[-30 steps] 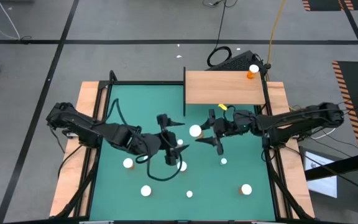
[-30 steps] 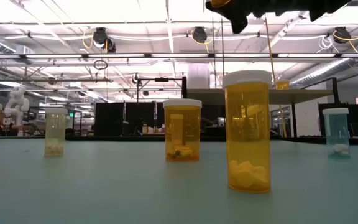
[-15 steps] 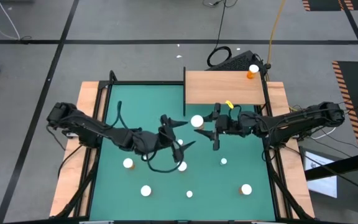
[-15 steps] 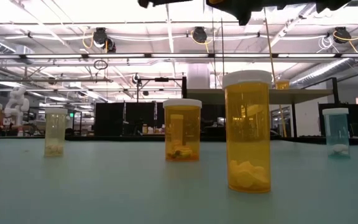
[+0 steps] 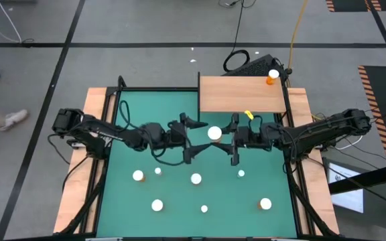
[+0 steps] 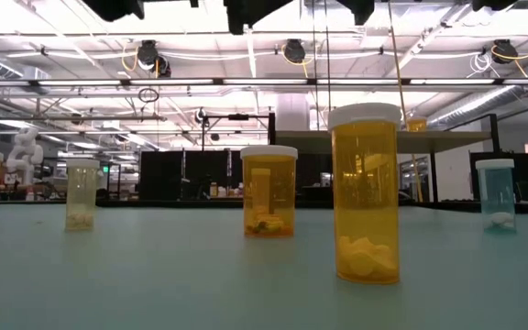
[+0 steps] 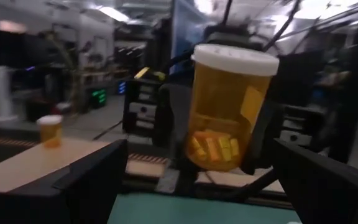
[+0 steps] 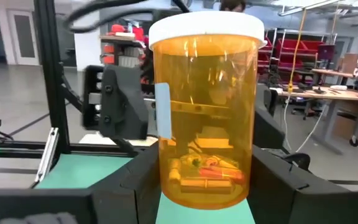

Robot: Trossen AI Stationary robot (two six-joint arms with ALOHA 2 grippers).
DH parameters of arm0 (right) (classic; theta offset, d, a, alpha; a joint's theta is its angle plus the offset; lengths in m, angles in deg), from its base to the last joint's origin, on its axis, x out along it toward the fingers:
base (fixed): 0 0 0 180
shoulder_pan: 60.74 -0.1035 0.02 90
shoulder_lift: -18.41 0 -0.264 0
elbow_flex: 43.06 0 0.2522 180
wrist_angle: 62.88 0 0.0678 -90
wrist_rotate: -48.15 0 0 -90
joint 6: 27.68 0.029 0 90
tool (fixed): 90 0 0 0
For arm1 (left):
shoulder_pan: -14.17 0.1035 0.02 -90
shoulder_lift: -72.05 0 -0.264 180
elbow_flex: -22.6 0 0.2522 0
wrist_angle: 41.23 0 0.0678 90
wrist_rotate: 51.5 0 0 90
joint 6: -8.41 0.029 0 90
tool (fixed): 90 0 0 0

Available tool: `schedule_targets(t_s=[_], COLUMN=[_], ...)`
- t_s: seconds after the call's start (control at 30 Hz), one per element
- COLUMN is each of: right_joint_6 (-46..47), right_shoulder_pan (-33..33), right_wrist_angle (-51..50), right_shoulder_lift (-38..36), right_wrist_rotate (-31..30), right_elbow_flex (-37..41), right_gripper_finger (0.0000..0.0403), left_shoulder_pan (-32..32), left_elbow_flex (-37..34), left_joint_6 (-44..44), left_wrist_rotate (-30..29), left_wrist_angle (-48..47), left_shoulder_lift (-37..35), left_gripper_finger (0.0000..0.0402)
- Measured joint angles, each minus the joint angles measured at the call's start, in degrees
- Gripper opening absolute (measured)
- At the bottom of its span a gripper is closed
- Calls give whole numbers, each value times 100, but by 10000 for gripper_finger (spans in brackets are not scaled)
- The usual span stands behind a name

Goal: Pick and place medicine bottles onto shelf by color
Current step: Put the orange pill bottle on the shelf

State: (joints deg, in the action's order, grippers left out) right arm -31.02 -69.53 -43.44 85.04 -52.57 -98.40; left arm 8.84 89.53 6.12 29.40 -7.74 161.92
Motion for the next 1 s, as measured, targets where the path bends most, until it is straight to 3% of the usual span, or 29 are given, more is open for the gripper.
schedule_targets(t_s=[0.63, 1.0], right_joint_6=[285, 246], right_shoulder_pan=[4, 8], right_wrist_angle=[1315, 1332], right_shoulder_lift=[920, 920], right_wrist_rotate=[-74, -121], right_elbow_flex=[2, 2], right_gripper_finger=[182, 182], left_shoulder_pan=[75, 75], left_elbow_flex=[-35, -33], left_joint_6=[128, 216], left_wrist_rotate=[466, 623], left_wrist_angle=[204, 179], left_shoulder_lift=[0, 0], left_gripper_finger=[387, 262])
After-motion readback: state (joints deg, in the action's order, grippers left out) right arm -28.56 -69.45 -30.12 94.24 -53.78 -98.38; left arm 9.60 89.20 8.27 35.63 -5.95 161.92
